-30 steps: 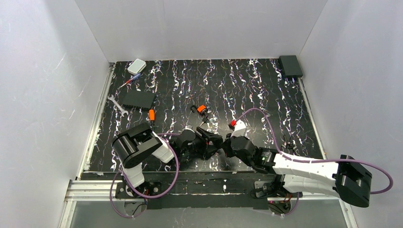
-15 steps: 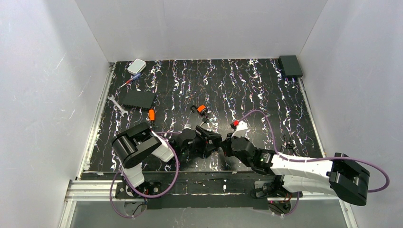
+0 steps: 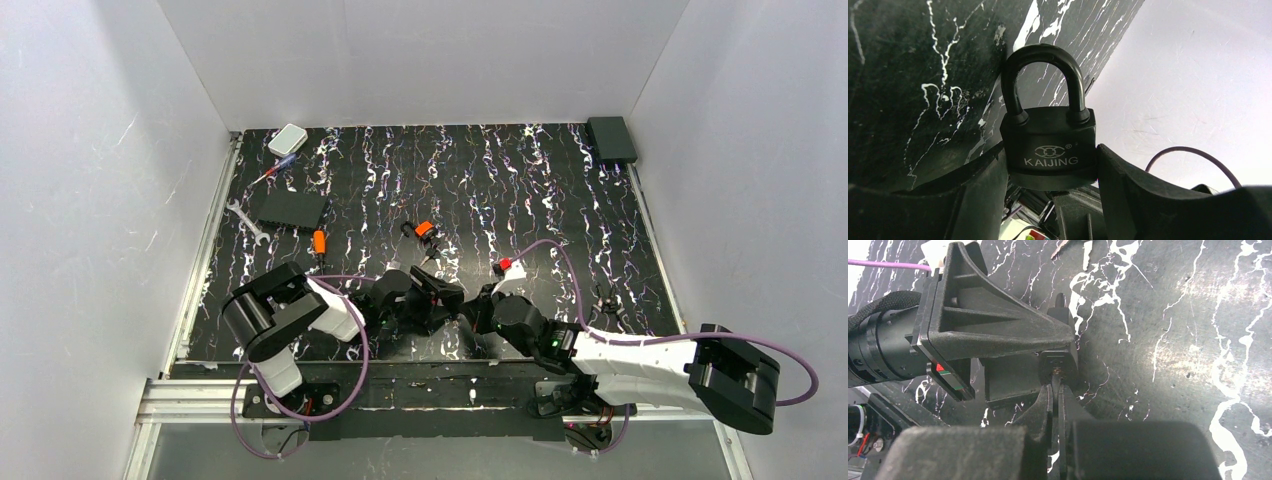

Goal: Unlock with the key

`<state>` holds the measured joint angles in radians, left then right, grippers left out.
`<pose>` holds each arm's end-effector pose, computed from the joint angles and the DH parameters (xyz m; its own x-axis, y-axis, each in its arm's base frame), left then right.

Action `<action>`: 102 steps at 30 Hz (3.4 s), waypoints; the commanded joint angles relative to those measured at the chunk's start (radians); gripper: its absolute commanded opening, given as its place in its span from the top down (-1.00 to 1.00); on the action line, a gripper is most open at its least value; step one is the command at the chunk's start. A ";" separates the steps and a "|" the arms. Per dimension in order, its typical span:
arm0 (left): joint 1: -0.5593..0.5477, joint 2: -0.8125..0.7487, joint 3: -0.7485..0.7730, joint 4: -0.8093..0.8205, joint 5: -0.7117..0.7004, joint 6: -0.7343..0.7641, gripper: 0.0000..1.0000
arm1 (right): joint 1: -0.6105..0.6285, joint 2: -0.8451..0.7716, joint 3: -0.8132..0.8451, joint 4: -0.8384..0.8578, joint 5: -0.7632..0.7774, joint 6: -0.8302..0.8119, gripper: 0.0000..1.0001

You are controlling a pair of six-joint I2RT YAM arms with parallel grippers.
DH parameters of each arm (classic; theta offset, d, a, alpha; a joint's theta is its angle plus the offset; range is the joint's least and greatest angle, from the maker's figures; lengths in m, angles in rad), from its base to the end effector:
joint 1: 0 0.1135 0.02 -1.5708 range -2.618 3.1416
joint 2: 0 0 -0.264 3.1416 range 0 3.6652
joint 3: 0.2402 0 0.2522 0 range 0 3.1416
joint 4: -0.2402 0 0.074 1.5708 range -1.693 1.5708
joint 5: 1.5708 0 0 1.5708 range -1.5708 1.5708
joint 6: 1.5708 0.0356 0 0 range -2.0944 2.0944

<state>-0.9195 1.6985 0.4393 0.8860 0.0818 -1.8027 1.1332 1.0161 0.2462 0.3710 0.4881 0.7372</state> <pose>0.1721 -0.2306 0.1207 -0.7655 -0.5958 0.2430 -0.4079 0.1572 -0.8994 0.0981 0.1702 0.1695 -0.5365 0.2543 -0.8047 -0.3461 0.8034 0.4846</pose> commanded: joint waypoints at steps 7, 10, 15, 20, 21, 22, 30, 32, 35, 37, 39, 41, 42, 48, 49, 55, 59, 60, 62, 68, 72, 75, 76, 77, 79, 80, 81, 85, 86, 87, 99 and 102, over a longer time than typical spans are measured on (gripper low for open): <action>-0.054 -0.163 0.034 -0.036 0.050 0.063 1.00 | -0.004 -0.017 -0.008 0.176 -0.032 0.069 0.97; -0.066 -0.224 0.050 -0.089 0.038 0.096 1.00 | -0.006 -0.038 0.001 0.169 -0.029 0.065 0.97; -0.093 -0.355 0.118 -0.299 -0.004 0.188 1.00 | -0.006 -0.070 0.022 0.170 -0.032 0.057 0.97; -0.123 -0.470 0.190 -0.494 -0.063 0.272 1.00 | -0.007 -0.108 0.043 0.173 -0.033 0.046 0.97; -0.130 -0.490 0.203 -0.527 -0.083 0.288 1.00 | -0.007 -0.116 0.045 0.182 -0.037 0.044 0.97; -0.138 -0.505 0.217 -0.561 -0.104 0.301 1.00 | -0.007 -0.122 0.048 0.194 -0.043 0.041 0.97; -0.208 -0.571 0.345 -0.754 -0.194 0.409 1.00 | -0.007 -0.140 0.088 0.301 -0.119 0.002 0.97; -0.227 -0.579 0.402 -0.829 -0.229 0.436 1.00 | -0.007 -0.145 0.093 0.327 -0.126 0.002 0.97; -0.262 -0.587 0.470 -0.937 -0.303 0.487 1.00 | -0.007 -0.151 0.087 0.378 -0.132 0.011 0.97; -0.275 -0.591 0.480 -0.943 -0.314 0.496 1.00 | -0.007 -0.155 0.080 0.414 -0.132 0.020 0.97; -0.285 -0.595 0.483 -0.942 -0.320 0.498 1.00 | -0.007 -0.157 0.076 0.434 -0.132 0.027 0.97; -0.293 -0.598 0.488 -0.937 -0.326 0.508 1.00 | -0.007 -0.160 0.072 0.454 -0.133 0.033 0.97; -0.297 -0.599 0.490 -0.936 -0.329 0.513 1.00 | -0.007 -0.161 0.068 0.465 -0.133 0.037 0.97; -0.319 -0.617 0.488 -0.892 -0.332 0.560 1.00 | -0.007 -0.171 0.064 0.519 -0.144 0.054 0.97; -0.322 -0.620 0.485 -0.864 -0.332 0.566 1.00 | -0.007 -0.177 0.062 0.529 -0.144 0.058 0.97; -0.338 -0.639 0.483 -0.840 -0.321 0.612 1.00 | -0.007 -0.199 0.065 0.552 -0.145 0.067 0.97; -0.352 -0.658 0.484 -0.827 -0.314 0.647 1.00 | -0.007 -0.208 0.064 0.567 -0.154 0.073 0.97; -0.356 -0.662 0.484 -0.822 -0.312 0.656 1.00 | -0.007 -0.209 0.066 0.573 -0.161 0.073 0.97; -0.362 -0.671 0.482 -0.815 -0.306 0.674 1.00 | -0.007 -0.209 0.072 0.586 -0.177 0.073 0.97; -0.378 -0.702 0.444 -0.706 -0.271 0.725 1.00 | -0.007 -0.201 0.100 0.609 -0.219 0.072 0.97; -0.384 -0.709 0.437 -0.659 -0.235 0.759 1.00 | -0.007 -0.195 0.116 0.619 -0.240 0.080 0.97; -0.392 -0.715 0.437 -0.634 -0.216 0.787 1.00 | -0.008 -0.195 0.124 0.630 -0.257 0.087 0.97; -0.394 -0.716 0.435 -0.626 -0.209 0.796 1.00 | -0.008 -0.194 0.127 0.637 -0.263 0.090 0.97; -0.397 -0.720 0.437 -0.620 -0.204 0.804 1.00 | -0.009 -0.194 0.130 0.640 -0.268 0.093 0.97; -0.400 -0.726 0.437 -0.613 -0.201 0.814 1.00 | -0.008 -0.195 0.139 0.638 -0.279 0.093 0.97; -0.401 -0.729 0.436 -0.612 -0.201 0.816 1.00 | -0.009 -0.198 0.143 0.635 -0.282 0.090 0.97; -0.402 -0.731 0.435 -0.611 -0.202 0.818 1.00 | -0.008 -0.199 0.147 0.629 -0.285 0.089 0.97; -0.402 -0.741 0.428 -0.610 -0.205 0.821 1.00 | -0.008 -0.214 0.155 0.599 -0.288 0.074 0.97; -0.402 -0.743 0.426 -0.609 -0.207 0.821 1.00 | -0.009 -0.218 0.157 0.589 -0.288 0.070 0.97; -0.403 -0.746 0.423 -0.607 -0.206 0.821 1.00 | -0.008 -0.224 0.157 0.580 -0.287 0.065 0.97; -0.403 -0.886 0.347 -0.644 -0.305 0.906 1.00 | -0.008 -0.368 0.204 0.225 -0.267 -0.024 0.35; -0.403 -0.917 0.342 -0.689 -0.356 0.918 1.00 | -0.007 -0.422 0.226 0.092 -0.266 -0.055 0.09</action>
<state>-1.2766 0.8330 0.7795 0.2085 -0.3923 -0.9012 1.1408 0.6445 0.4000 0.6540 0.1471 0.7517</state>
